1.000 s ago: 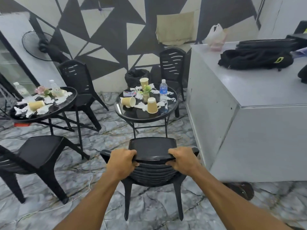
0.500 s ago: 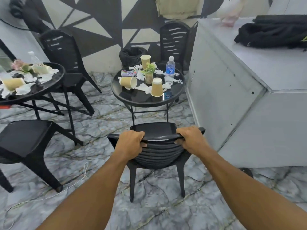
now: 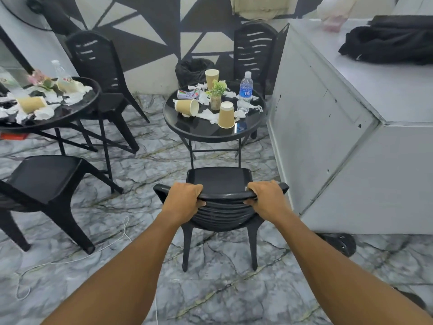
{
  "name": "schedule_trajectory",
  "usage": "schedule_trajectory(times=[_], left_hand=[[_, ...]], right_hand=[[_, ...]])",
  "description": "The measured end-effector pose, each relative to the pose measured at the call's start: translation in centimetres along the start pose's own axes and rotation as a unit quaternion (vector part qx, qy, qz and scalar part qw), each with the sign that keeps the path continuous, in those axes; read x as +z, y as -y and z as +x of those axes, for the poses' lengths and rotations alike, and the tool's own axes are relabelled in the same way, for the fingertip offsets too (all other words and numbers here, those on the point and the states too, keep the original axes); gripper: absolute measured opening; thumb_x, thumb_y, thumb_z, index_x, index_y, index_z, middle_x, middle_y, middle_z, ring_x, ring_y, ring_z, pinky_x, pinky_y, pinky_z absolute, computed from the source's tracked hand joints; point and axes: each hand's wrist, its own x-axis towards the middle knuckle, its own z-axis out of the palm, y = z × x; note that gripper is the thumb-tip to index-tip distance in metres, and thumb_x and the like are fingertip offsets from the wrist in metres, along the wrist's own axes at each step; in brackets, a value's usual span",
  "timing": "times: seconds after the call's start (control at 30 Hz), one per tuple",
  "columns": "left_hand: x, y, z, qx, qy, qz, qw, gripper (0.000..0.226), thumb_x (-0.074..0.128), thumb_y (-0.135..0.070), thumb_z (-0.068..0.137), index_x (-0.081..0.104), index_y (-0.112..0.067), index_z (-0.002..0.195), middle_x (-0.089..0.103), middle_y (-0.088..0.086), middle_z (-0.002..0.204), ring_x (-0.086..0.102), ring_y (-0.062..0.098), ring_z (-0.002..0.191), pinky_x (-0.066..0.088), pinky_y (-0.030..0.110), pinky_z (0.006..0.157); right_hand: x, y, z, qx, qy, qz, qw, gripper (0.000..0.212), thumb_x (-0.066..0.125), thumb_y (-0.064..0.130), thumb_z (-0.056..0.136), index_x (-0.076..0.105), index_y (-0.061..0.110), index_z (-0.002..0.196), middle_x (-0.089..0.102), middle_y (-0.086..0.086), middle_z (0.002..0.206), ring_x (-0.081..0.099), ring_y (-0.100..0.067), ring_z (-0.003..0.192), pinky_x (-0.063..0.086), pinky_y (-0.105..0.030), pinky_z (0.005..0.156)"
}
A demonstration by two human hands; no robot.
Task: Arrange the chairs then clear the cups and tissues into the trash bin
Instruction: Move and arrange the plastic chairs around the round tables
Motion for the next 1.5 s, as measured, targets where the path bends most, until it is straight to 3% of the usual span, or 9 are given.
schedule_trajectory(times=[0.2, 0.23, 0.3, 0.37, 0.47, 0.6, 0.97, 1.23, 1.5], left_hand=[[-0.6, -0.3, 0.4, -0.015, 0.054, 0.05, 0.997, 0.029, 0.069, -0.044, 0.085, 0.053, -0.021, 0.088, 0.061, -0.003, 0.077, 0.059, 0.021, 0.077, 0.037, 0.035, 0.07], [-0.7, -0.1, 0.2, -0.012, 0.081, 0.044, 0.996, 0.036, 0.071, -0.047, 0.081, 0.054, -0.022, 0.101, 0.062, -0.003, 0.087, 0.058, 0.022, 0.089, 0.039, 0.036, 0.078], [-1.8, 0.3, -0.3, -0.011, 0.14, 0.024, 0.99, 0.078, 0.073, -0.048, 0.071, 0.041, -0.023, 0.137, 0.058, -0.001, 0.116, 0.048, 0.026, 0.116, 0.034, 0.044, 0.1], [-4.2, 1.0, -1.2, -0.032, 0.202, 0.01, 0.979, 0.098, 0.074, -0.043, 0.068, 0.025, -0.021, 0.15, 0.05, 0.005, 0.134, 0.042, 0.03, 0.128, 0.035, 0.048, 0.107], [-8.9, 2.2, -2.0, -0.065, 0.232, -0.018, 0.97, 0.088, 0.075, -0.03, 0.068, 0.035, -0.019, 0.146, 0.053, 0.011, 0.134, 0.052, 0.033, 0.12, 0.051, 0.044, 0.092], [-13.5, 4.6, -2.5, -0.082, 0.185, -0.054, 0.978, 0.071, 0.069, -0.019, 0.079, 0.042, -0.017, 0.144, 0.055, 0.012, 0.136, 0.055, 0.032, 0.119, 0.054, 0.045, 0.091], [-13.8, 14.9, 3.5, -0.113, 0.167, -0.049, 0.978, 0.072, 0.068, -0.014, 0.08, 0.041, -0.022, 0.146, 0.053, 0.01, 0.139, 0.054, 0.03, 0.121, 0.054, 0.043, 0.092], [-12.5, 25.9, 11.9, -0.135, 0.241, -0.033, 0.96, 0.068, 0.063, -0.012, 0.086, 0.037, -0.018, 0.149, 0.048, 0.011, 0.142, 0.049, 0.031, 0.125, 0.048, 0.037, 0.087], [-14.3, 33.8, 23.1, -0.109, 0.212, -0.032, 0.971, 0.063, 0.062, -0.019, 0.081, 0.045, -0.017, 0.141, 0.052, 0.013, 0.138, 0.052, 0.034, 0.123, 0.05, 0.047, 0.097]], right_hand=[[-1.0, 0.6, 0.5, 0.029, 0.052, -0.048, 0.997, 0.019, 0.071, 0.041, 0.081, 0.063, 0.024, 0.085, 0.067, 0.004, 0.083, 0.06, -0.022, 0.088, 0.04, -0.038, 0.085], [-1.4, 0.8, 0.4, 0.031, 0.081, -0.052, 0.995, 0.023, 0.072, 0.045, 0.078, 0.064, 0.025, 0.087, 0.067, 0.005, 0.085, 0.059, -0.021, 0.091, 0.04, -0.039, 0.087], [-3.2, 1.4, 0.4, 0.036, 0.142, -0.012, 0.989, 0.036, 0.077, 0.054, 0.066, 0.066, 0.029, 0.089, 0.068, 0.007, 0.089, 0.06, -0.02, 0.093, 0.043, -0.04, 0.088], [-6.0, 3.1, 0.6, 0.048, 0.217, 0.075, 0.972, 0.055, 0.082, 0.056, 0.059, 0.068, 0.029, 0.105, 0.07, 0.006, 0.104, 0.062, -0.019, 0.1, 0.048, -0.04, 0.093], [-9.7, 7.6, 2.2, 0.034, 0.212, 0.157, 0.964, 0.068, 0.082, 0.057, 0.065, 0.067, 0.022, 0.121, 0.067, 0.002, 0.119, 0.062, -0.016, 0.109, 0.051, -0.039, 0.097], [-11.9, 13.0, 5.5, 0.043, 0.155, 0.237, 0.958, 0.042, 0.076, 0.054, 0.076, 0.074, 0.02, 0.1, 0.071, 0.002, 0.1, 0.065, -0.014, 0.095, 0.053, -0.033, 0.083], [-8.1, 19.1, 17.6, 0.0, 0.187, 0.161, 0.969, 0.026, 0.071, 0.036, 0.086, 0.073, 0.017, 0.103, 0.071, -0.002, 0.107, 0.066, -0.018, 0.095, 0.055, -0.034, 0.085], [-1.7, 21.5, 30.5, 0.022, 0.233, 0.175, 0.956, 0.024, 0.07, 0.03, 0.087, 0.072, 0.015, 0.106, 0.071, -0.002, 0.105, 0.066, -0.018, 0.094, 0.056, -0.036, 0.085], [-1.4, 24.1, 43.4, 0.02, 0.21, 0.171, 0.962, 0.027, 0.073, 0.034, 0.084, 0.073, 0.017, 0.105, 0.07, -0.001, 0.099, 0.064, -0.018, 0.092, 0.053, -0.034, 0.084]])
